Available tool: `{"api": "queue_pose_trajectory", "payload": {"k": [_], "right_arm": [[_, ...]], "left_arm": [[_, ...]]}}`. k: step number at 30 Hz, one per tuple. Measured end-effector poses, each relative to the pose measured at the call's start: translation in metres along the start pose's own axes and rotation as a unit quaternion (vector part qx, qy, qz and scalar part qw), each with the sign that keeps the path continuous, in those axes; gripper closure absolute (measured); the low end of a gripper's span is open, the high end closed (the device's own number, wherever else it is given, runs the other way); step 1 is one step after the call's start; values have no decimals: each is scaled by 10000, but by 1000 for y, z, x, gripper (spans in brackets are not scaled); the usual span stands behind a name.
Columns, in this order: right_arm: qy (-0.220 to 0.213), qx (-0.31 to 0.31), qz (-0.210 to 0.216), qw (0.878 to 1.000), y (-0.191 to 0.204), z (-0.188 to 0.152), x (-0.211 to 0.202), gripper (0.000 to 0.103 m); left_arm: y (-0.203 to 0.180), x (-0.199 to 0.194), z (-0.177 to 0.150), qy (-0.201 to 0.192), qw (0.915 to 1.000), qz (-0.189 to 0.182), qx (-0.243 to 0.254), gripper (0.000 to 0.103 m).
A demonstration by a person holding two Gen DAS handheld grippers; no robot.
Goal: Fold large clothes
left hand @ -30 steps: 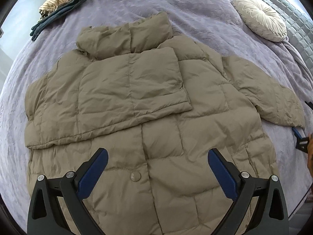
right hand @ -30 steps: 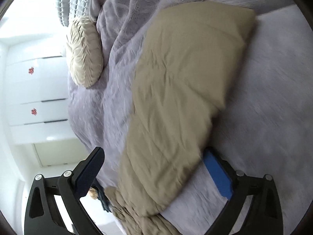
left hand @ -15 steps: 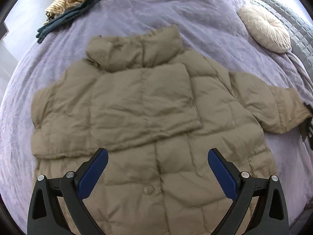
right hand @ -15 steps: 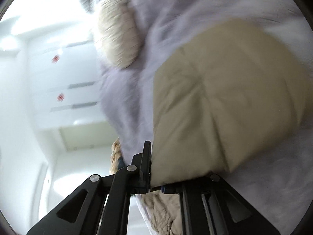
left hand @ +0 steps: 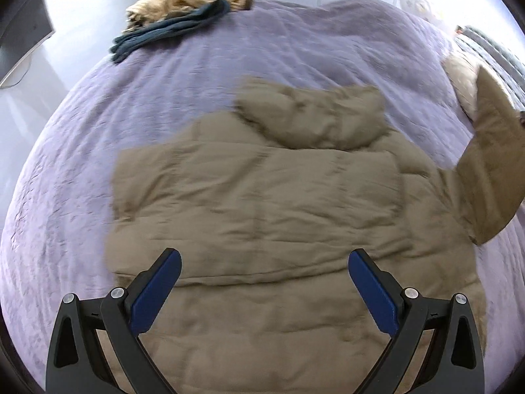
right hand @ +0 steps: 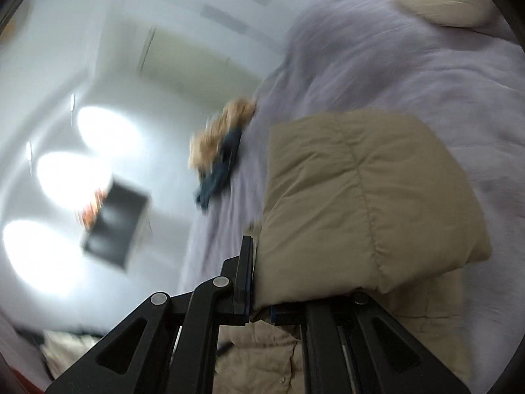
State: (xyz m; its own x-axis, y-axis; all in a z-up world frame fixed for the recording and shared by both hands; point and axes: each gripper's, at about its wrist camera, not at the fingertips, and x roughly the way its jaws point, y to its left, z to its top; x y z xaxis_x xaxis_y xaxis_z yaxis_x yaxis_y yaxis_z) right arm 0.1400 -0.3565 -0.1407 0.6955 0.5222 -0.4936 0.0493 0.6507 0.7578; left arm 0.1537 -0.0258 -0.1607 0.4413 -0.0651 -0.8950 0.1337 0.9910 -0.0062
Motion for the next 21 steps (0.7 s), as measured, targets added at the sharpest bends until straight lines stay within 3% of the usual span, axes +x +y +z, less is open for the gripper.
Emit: {"api": "queue_pose_trajectory", "payload": {"k": [4, 9, 16, 18, 19, 20, 21], "right_arm": [[869, -307, -349, 9951, 18, -38, 85, 95], [1596, -347, -963, 9819, -3, -96, 142, 95], [1852, 107, -1351, 9733, -27, -124, 162, 90], [1830, 139, -1321, 9741, -28, -124, 164, 68], [1810, 135, -1293, 9749, -29, -125, 167, 49], [1800, 106, -1270, 9754, -25, -126, 167, 38], [1802, 67, -1282, 9752, -22, -125, 166, 37]], "left_arm": [[35, 6, -1, -52, 9995, 221, -229, 1], [59, 19, -3, -46, 9988, 393, -300, 1], [77, 38, -5, 118, 9989, 256, -371, 1], [77, 39, -6, 139, 9988, 256, -396, 1], [75, 40, -7, 153, 9988, 255, -401, 1], [75, 40, -7, 157, 9988, 243, -399, 1], [75, 41, -7, 160, 9988, 223, -399, 1]]}}
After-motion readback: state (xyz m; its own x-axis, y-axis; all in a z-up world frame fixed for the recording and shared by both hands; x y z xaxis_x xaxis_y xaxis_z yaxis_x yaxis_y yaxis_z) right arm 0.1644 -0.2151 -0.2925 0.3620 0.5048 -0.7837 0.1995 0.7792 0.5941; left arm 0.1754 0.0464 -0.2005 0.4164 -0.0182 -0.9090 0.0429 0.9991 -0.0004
